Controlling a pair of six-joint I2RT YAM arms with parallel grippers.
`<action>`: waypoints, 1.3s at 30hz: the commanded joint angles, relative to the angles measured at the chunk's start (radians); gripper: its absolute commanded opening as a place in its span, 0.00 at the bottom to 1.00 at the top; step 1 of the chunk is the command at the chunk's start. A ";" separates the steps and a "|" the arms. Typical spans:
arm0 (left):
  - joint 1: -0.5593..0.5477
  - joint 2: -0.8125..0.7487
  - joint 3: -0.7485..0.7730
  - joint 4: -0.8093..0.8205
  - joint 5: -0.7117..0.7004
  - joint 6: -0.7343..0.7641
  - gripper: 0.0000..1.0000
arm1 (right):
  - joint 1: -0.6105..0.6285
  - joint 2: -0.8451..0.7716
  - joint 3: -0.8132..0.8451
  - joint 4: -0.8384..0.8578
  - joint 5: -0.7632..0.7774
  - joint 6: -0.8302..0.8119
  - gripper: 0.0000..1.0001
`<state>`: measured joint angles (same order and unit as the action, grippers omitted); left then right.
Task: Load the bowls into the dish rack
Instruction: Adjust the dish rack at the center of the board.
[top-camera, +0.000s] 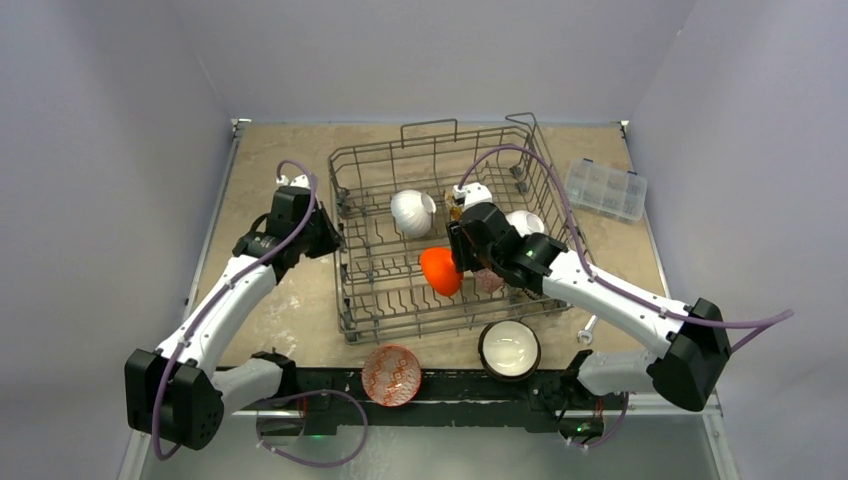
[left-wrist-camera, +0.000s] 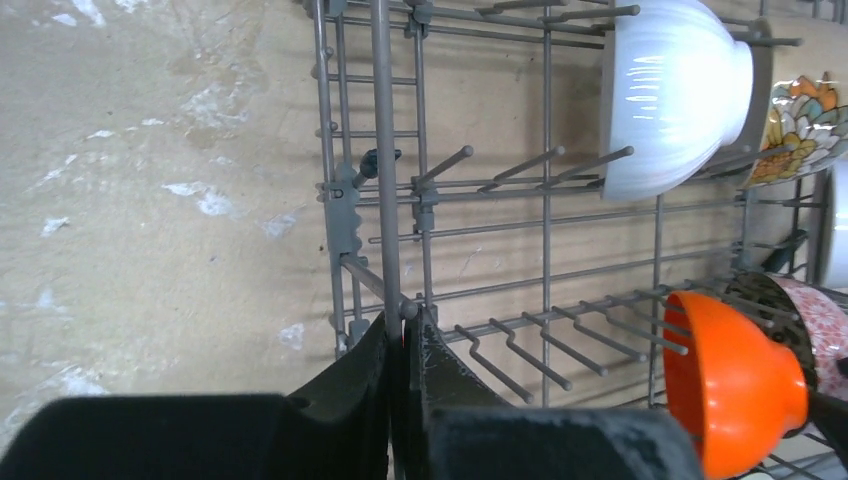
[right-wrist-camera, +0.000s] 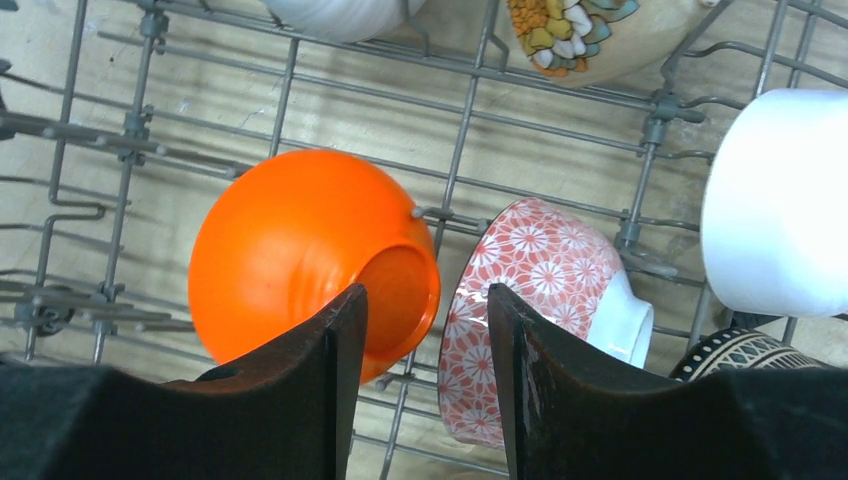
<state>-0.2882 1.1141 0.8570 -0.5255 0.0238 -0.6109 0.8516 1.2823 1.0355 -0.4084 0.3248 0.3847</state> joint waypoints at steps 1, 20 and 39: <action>0.043 0.042 0.010 0.165 0.076 -0.007 0.00 | 0.001 -0.011 0.037 -0.032 -0.066 -0.010 0.51; 0.222 0.116 0.203 0.224 0.058 0.056 0.80 | -0.069 -0.014 0.110 0.098 -0.317 -0.013 0.70; 0.117 -0.226 0.157 -0.023 0.323 0.105 0.90 | 0.001 0.162 0.204 0.158 -0.463 -0.170 0.50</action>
<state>-0.1001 0.9379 1.0313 -0.5144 0.2806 -0.5041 0.8040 1.3834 1.1538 -0.2745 -0.0937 0.2703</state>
